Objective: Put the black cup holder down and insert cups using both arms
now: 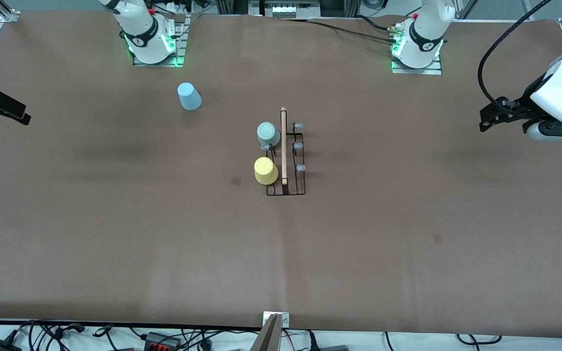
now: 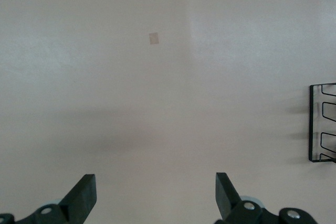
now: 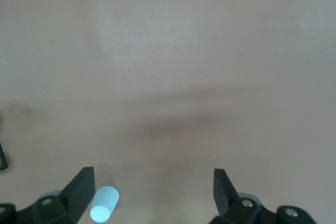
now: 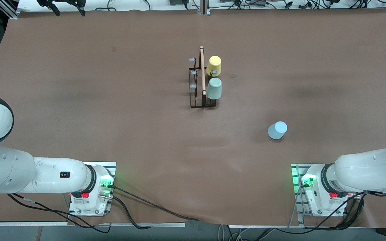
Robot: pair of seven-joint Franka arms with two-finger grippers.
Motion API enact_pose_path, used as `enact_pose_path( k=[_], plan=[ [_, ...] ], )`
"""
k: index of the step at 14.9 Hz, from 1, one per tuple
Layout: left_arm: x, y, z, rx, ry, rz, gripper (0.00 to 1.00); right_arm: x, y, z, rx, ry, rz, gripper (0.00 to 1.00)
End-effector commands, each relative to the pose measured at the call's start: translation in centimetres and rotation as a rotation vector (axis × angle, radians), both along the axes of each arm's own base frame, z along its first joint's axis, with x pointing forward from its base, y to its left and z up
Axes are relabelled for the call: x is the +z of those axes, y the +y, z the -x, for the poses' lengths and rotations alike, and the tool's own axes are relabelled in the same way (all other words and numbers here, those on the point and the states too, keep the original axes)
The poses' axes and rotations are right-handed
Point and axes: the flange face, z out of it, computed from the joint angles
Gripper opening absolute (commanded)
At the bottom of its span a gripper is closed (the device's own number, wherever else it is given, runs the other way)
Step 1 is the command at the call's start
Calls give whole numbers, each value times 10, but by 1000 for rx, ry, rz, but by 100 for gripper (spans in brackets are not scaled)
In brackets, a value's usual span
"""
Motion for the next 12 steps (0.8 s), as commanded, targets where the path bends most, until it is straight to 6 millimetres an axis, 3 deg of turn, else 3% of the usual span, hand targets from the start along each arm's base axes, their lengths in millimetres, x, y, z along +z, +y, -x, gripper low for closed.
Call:
enact_pose_path(
  k=[1,12],
  plan=[
    [6,2,-1,-21,5,16,100,3,0,6,-19,-3,-5,100],
    [5,2,-1,-21,6,16,100,5,0,3,-6,-23,-2,100]
  ],
)
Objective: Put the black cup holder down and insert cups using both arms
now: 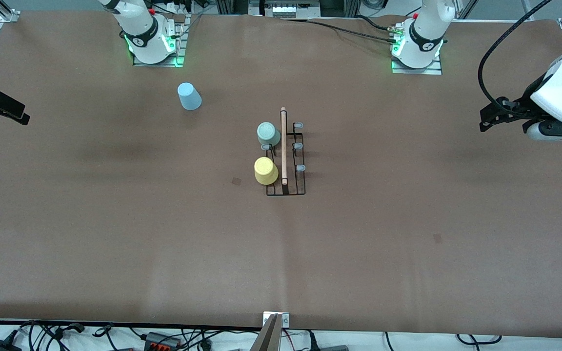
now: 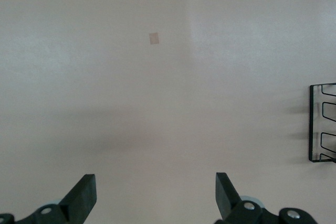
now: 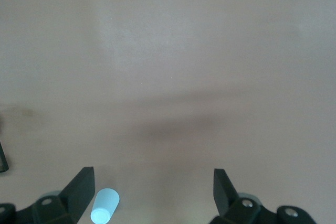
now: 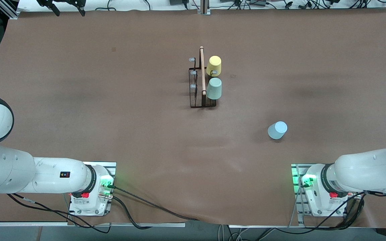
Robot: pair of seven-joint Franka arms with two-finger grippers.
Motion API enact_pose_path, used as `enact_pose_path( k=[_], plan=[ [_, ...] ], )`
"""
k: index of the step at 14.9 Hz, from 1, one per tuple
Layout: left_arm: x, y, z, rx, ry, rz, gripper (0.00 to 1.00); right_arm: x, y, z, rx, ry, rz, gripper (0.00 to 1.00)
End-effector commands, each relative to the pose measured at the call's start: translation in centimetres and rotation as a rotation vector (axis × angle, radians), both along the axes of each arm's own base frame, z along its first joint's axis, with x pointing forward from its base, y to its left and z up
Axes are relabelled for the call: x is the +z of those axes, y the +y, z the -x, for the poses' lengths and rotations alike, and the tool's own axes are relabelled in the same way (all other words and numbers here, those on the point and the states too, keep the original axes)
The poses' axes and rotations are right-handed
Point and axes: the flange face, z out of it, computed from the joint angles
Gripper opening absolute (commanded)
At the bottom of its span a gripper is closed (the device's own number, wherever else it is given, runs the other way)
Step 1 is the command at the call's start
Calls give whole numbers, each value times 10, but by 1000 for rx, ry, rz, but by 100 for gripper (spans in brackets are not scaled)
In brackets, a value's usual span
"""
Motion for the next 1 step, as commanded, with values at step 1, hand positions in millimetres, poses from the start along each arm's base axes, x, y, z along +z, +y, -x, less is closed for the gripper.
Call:
enact_pose_path(
  k=[1],
  plan=[
    [5,2,-1,-21,8,16,100,4,-1,4,-7,-13,-4,100]
  ],
)
